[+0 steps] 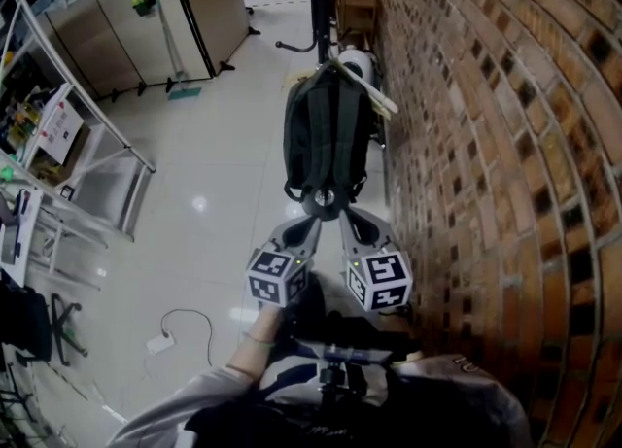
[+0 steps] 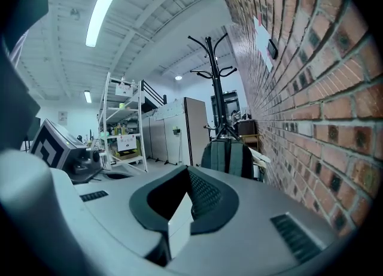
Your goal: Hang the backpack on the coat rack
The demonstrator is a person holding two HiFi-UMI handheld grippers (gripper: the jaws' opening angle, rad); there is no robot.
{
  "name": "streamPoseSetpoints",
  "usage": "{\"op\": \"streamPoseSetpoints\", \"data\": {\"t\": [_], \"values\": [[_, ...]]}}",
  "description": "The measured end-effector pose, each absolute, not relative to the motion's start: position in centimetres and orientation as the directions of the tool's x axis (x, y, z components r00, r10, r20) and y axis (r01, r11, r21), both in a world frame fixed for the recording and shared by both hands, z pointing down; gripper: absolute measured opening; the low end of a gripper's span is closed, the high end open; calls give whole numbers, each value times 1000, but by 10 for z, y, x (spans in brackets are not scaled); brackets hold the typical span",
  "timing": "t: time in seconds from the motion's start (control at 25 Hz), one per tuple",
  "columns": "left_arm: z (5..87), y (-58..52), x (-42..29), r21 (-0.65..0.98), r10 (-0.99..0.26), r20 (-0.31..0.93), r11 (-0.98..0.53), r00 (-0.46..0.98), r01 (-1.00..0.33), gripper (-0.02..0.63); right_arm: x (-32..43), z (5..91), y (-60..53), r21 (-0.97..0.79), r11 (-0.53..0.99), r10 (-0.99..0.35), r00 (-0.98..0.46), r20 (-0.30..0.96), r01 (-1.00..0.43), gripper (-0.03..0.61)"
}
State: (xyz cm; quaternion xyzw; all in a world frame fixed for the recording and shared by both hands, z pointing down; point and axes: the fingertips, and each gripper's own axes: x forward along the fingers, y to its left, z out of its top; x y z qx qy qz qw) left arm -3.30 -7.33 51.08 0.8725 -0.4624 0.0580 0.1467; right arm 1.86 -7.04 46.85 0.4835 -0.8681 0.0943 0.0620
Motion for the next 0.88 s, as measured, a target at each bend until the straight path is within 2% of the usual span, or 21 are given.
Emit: {"op": "streamPoseSetpoints", "data": {"t": [0.36, 0.88], "values": [[517, -72, -22, 203, -771, 254, -549, 585, -811, 0, 29, 468, -72, -48, 468, -861, -468, 198, -882, 7], [519, -73, -27, 199, -771, 259, -547, 582, -813, 0, 27, 466, -73, -65, 483, -859, -487, 161, -873, 5]]}}
